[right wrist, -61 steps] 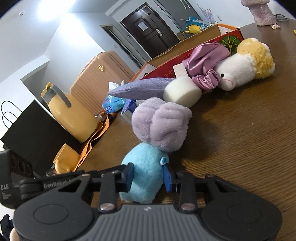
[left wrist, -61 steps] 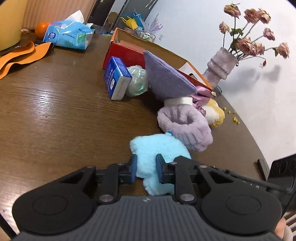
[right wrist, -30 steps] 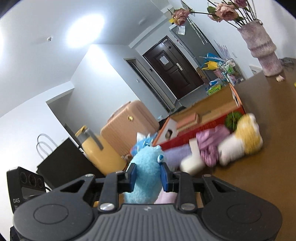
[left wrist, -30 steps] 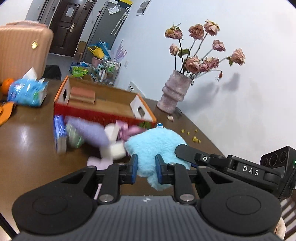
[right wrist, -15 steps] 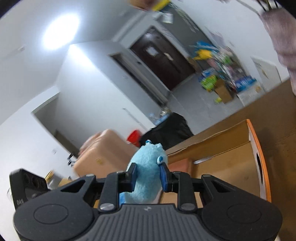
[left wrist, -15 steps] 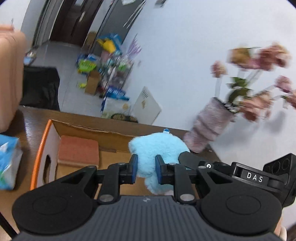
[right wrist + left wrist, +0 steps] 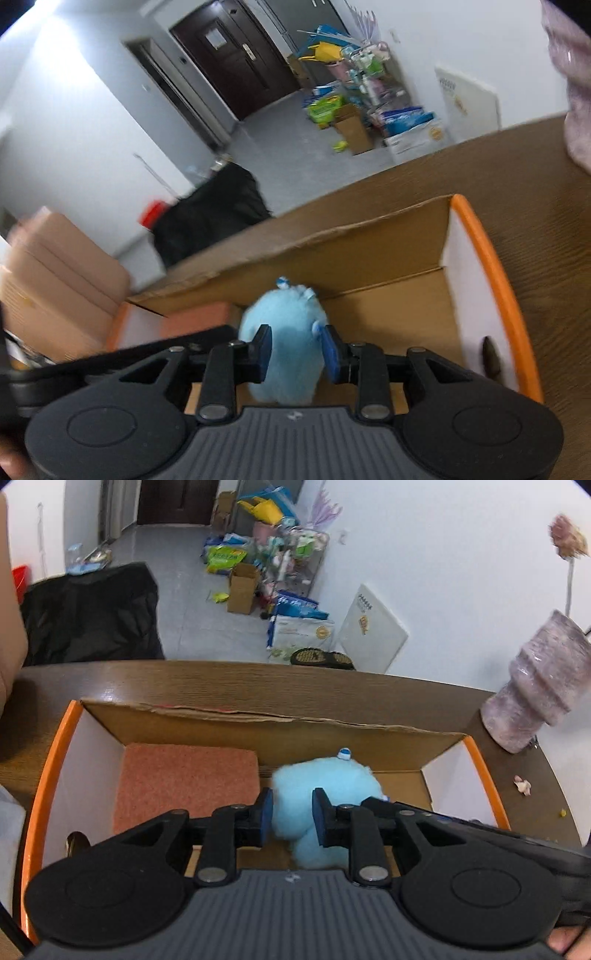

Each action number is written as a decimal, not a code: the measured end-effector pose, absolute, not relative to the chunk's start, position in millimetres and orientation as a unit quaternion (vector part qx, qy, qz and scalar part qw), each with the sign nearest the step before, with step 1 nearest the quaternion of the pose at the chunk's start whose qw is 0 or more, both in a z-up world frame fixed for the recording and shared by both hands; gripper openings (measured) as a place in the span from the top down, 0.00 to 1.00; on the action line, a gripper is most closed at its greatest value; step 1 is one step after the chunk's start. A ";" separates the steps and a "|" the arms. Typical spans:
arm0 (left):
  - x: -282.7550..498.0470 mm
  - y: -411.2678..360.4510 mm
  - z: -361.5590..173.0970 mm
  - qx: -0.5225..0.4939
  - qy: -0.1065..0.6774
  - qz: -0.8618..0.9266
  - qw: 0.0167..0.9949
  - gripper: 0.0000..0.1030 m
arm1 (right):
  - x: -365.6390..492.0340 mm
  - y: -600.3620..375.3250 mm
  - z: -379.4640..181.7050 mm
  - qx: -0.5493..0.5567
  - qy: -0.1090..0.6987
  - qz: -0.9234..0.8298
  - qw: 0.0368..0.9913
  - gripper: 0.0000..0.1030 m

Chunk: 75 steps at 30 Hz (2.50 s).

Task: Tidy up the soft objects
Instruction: 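Open both grippers over the box and withdraw toward the table, then reach both grippers to the lilac fuzzy cloth and close on it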

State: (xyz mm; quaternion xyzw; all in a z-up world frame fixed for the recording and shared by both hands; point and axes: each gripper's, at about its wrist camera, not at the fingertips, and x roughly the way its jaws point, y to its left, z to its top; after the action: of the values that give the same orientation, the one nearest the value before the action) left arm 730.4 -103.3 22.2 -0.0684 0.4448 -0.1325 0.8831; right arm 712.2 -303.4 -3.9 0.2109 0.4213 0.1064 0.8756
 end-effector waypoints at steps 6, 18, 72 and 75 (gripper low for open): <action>700.0 -99.8 66.1 -0.027 0.401 -0.132 0.906 0.64 | 690.4 -300.8 29.8 0.145 0.392 0.086 0.904 0.49; 541.7 -45.4 168.4 0.057 0.166 0.001 0.984 0.00 | 546.2 -335.9 155.8 0.012 0.236 0.004 0.972 0.00; 41.4 27.0 33.4 0.039 0.150 0.018 0.988 0.00 | 26.6 -260.5 10.7 0.026 0.158 0.058 0.985 0.00; 44.6 28.5 33.3 0.037 0.153 0.018 0.987 0.00 | 30.5 -263.3 12.2 0.034 0.164 0.059 0.984 0.00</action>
State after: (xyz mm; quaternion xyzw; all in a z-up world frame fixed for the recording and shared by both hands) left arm 44.6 28.5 33.3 0.0367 0.1530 0.0179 0.9874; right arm 30.5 -263.3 12.2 0.0339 0.1636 0.0593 0.9842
